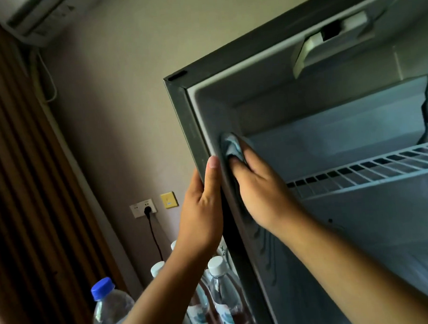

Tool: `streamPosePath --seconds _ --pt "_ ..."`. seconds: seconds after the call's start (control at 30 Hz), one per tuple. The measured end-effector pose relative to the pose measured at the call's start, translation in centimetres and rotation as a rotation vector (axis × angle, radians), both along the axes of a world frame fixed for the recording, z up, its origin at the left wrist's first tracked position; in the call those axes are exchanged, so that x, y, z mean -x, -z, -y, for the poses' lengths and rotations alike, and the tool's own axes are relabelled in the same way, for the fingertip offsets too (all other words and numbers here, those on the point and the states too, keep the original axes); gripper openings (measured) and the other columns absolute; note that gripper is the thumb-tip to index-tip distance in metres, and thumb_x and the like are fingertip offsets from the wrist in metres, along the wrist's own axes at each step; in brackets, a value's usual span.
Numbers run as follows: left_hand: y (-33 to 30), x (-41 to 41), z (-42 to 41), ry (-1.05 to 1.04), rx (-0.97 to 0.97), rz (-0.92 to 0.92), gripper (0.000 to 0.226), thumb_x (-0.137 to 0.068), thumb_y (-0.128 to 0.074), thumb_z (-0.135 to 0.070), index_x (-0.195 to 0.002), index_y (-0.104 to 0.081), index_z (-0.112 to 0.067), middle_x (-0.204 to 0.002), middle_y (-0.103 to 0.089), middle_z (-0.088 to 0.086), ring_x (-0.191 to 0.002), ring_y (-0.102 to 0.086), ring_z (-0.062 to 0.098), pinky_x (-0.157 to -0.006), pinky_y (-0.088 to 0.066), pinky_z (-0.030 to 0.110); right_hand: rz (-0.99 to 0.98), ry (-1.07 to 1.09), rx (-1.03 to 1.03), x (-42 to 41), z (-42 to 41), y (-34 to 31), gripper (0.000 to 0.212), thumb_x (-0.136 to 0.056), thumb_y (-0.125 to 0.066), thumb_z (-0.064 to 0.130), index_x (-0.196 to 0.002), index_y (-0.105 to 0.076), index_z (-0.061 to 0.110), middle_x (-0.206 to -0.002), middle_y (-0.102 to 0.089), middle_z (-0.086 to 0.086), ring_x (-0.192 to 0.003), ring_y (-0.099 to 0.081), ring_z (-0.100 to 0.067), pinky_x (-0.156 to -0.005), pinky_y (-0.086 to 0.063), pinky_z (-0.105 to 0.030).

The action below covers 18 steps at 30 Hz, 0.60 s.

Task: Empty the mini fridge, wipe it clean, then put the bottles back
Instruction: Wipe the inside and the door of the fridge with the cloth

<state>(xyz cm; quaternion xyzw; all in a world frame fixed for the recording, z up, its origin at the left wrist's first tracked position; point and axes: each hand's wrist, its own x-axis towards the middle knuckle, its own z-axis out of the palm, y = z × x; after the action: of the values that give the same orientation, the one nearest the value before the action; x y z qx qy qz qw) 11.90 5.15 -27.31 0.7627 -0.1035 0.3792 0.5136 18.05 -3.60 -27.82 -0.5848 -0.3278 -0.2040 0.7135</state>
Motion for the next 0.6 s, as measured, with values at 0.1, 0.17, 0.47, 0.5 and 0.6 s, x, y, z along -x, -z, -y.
streamPosePath --seconds 0.1,0.17,0.47,0.5,0.6 --pt "0.2 0.0 -0.1 0.060 -0.001 0.009 0.052 -0.088 -0.041 -0.063 -0.120 -0.066 -0.030 -0.108 -0.074 -0.012 -0.107 -0.067 0.004 -0.098 -0.049 0.032 0.068 0.006 -0.025 1.1 0.3 0.6 0.040 -0.101 -0.044 0.033 -0.140 -0.045 0.041 -0.139 -0.052 0.019 -0.128 -0.047 0.000 -0.113 -0.034 -0.029" --pt "0.4 -0.4 -0.2 0.049 -0.003 0.029 0.052 -0.087 -0.041 -0.066 -0.116 -0.067 -0.031 -0.101 -0.074 -0.016 -0.100 -0.067 0.000 -0.089 -0.050 0.026 0.065 0.023 0.000 0.7 0.5 0.2 0.040 -0.102 -0.043 0.031 -0.140 -0.045 0.042 -0.138 -0.053 0.018 -0.127 -0.048 0.000 -0.112 -0.034 -0.029" --pt "0.6 -0.6 -0.8 -0.016 -0.055 0.000 0.048 -0.078 -0.035 -0.085 -0.114 -0.058 -0.064 -0.106 -0.066 -0.036 -0.106 -0.060 -0.010 -0.098 -0.047 0.038 -0.064 0.055 0.048 -2.9 -0.3 -3.5 0.039 -0.100 -0.043 0.039 -0.137 -0.051 0.030 -0.134 -0.059 -0.003 -0.126 -0.053 -0.024 -0.109 -0.039 -0.046" --pt "0.5 -0.5 -0.8 -0.022 -0.060 -0.003 0.050 -0.076 -0.034 -0.086 -0.114 -0.057 -0.064 -0.100 -0.067 -0.036 -0.100 -0.062 -0.009 -0.094 -0.048 0.038 -0.074 0.055 0.037 -2.9 -0.4 -3.6 0.038 -0.100 -0.043 0.038 -0.136 -0.052 0.029 -0.134 -0.060 -0.004 -0.126 -0.053 -0.025 -0.108 -0.039 -0.046" --pt "0.6 -0.5 -0.8 -0.031 -0.064 -0.002 0.055 -0.074 -0.032 -0.088 -0.113 -0.059 -0.060 -0.084 -0.068 -0.023 -0.084 -0.063 -0.003 -0.082 -0.048 0.038 -0.094 0.064 0.022 -2.1 -0.5 -3.5 0.046 -0.091 -0.043 0.048 -0.133 -0.053 0.035 -0.131 -0.062 0.002 -0.124 -0.055 -0.023 -0.107 -0.041 -0.046"
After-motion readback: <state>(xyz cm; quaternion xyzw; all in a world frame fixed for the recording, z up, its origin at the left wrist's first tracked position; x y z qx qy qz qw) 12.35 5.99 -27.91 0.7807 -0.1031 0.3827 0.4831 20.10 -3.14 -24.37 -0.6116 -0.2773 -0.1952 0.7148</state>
